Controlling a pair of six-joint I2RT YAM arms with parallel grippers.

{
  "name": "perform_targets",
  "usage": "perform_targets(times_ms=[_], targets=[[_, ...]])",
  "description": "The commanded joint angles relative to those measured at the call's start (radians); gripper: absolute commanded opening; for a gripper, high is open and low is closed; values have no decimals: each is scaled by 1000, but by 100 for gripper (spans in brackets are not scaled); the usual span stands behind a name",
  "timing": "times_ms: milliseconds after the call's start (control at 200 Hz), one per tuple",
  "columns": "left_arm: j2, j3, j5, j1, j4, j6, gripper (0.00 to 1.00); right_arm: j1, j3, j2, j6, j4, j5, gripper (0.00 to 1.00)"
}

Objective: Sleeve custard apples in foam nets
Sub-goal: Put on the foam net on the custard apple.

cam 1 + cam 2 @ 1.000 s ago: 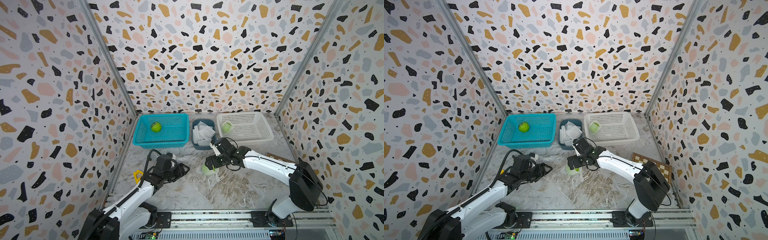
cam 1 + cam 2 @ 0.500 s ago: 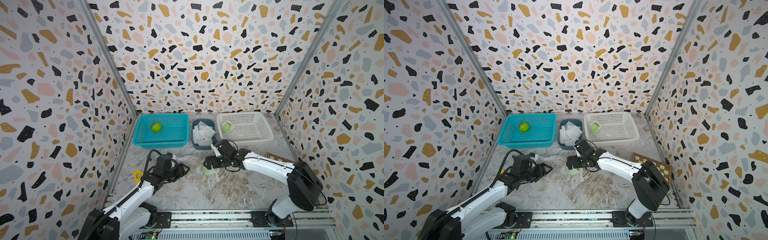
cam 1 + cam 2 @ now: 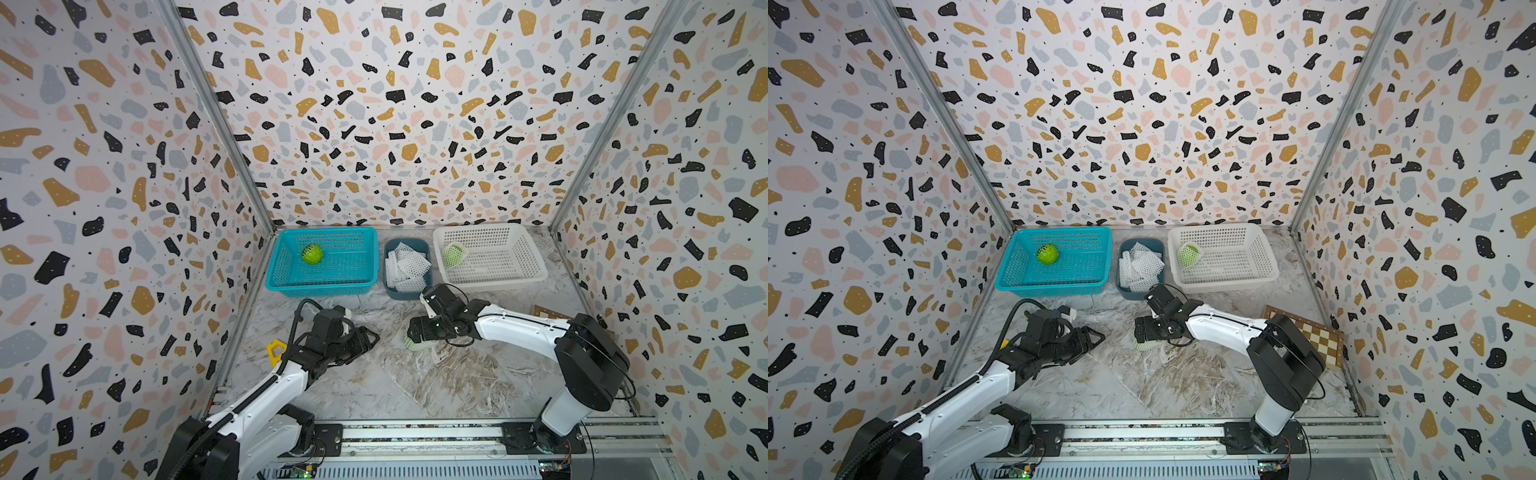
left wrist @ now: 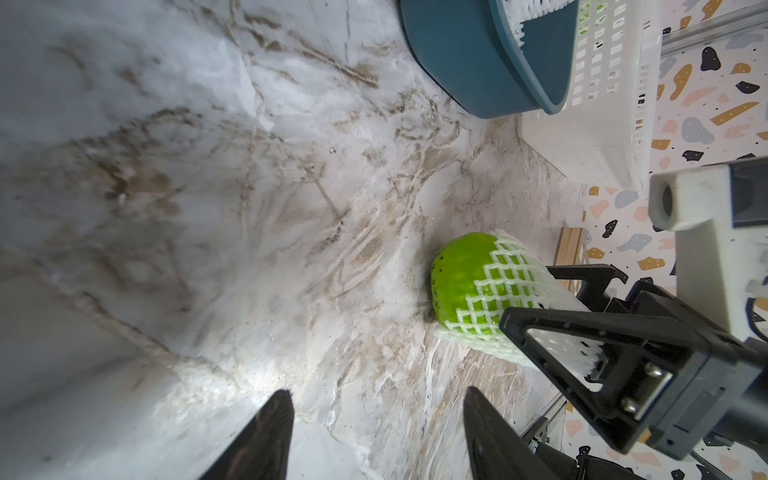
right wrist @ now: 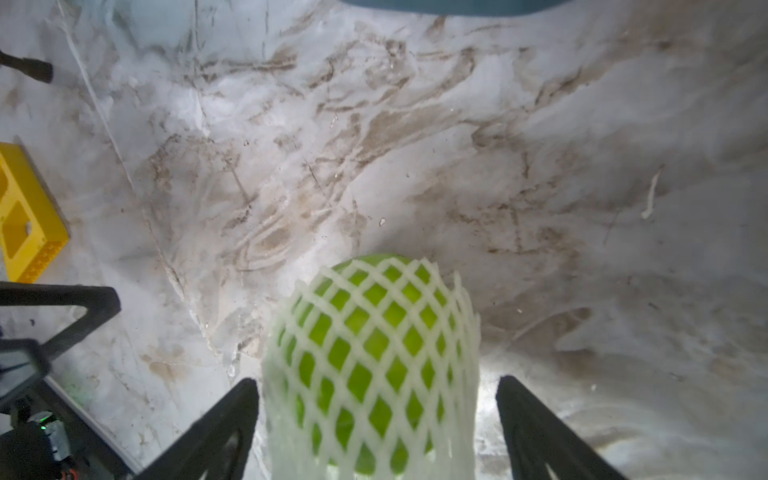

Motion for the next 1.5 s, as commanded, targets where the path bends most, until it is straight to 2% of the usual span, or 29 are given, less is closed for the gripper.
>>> perform_targets(times_ms=[0, 150, 360, 571, 936, 1181, 1497], targets=[[7, -11, -5, 2, 17, 7, 64, 15, 38, 9, -3, -19, 39, 87], [16, -24, -2, 3, 29, 7, 64, 28, 60, 31, -21, -38, 88, 85], [15, -28, -1, 3, 36, -23, 64, 48, 101, 63, -45, -65, 141, 88], [16, -30, 0, 4, 36, -23, 64, 57, 127, 103, -78, -80, 190, 86], [16, -42, 1, 3, 47, -31, 63, 62, 133, 169, -114, -76, 234, 86], [10, -45, 2, 3, 46, -31, 63, 62, 114, 125, -161, -69, 243, 82], [9, -25, 17, 3, 27, -14, 63, 61, 86, 11, -312, -134, 149, 81]])
